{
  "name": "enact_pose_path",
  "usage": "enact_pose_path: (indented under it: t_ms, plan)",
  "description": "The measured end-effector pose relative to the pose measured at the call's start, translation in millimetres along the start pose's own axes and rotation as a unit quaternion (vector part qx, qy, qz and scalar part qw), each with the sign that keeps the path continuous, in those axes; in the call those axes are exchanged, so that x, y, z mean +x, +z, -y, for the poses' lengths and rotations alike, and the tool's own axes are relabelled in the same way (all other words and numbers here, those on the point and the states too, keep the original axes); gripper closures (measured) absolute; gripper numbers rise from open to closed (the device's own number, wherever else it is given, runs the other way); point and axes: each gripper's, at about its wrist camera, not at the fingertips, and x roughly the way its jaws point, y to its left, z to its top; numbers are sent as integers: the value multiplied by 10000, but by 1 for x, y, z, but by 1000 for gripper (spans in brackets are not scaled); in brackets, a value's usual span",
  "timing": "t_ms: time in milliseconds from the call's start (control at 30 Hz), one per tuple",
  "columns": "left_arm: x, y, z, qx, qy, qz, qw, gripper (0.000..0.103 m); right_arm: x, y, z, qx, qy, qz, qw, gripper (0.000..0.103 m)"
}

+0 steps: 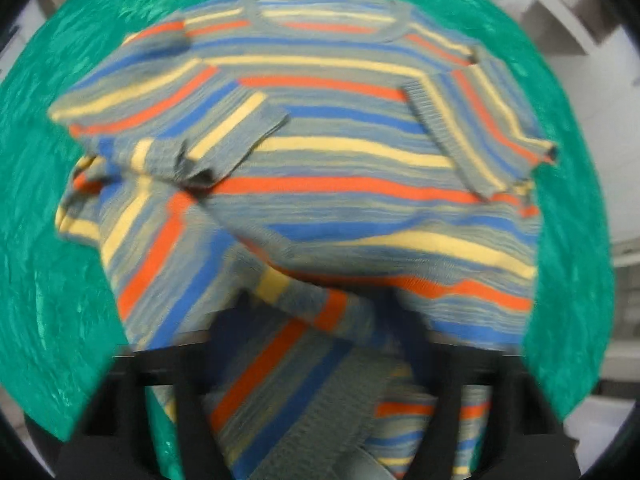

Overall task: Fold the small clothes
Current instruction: 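Grasp the grey ribbed hem of the striped sweater with the right gripper, then grasp the hem with the left gripper while the right gripper lifts and spreads the sweater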

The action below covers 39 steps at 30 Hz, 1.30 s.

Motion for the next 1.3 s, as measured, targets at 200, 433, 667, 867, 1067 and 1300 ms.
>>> enact_pose_path:
  t_ms: [200, 433, 667, 867, 1067, 1300]
  plan:
    - [-63, -42, -54, -39, -963, 465, 9943, 97, -14, 7, 5, 54, 47, 59, 10000, 97]
    - [-116, -126, -165, -43, -1141, 739, 9907, 98, -28, 19, 13, 99, 92, -15, 9999, 97]
    - [-80, -175, -210, -227, -1071, 567, 9924, 93, 7, 15, 23, 248, 141, -431, 9987, 96]
    - [-71, -178, -199, -104, -1184, 798, 9897, 29, 5, 11, 48, 857, 617, -346, 9938, 60]
    - [-51, -180, -186, 174, -1063, 573, 9925, 90, 15, 12, 54, 1096, 1123, -445, 9866, 49]
    - [-74, -192, -213, 40, -1696, 138, 9854, 101, -13, 21, 54, 1182, 1500, -621, 9796, 96]
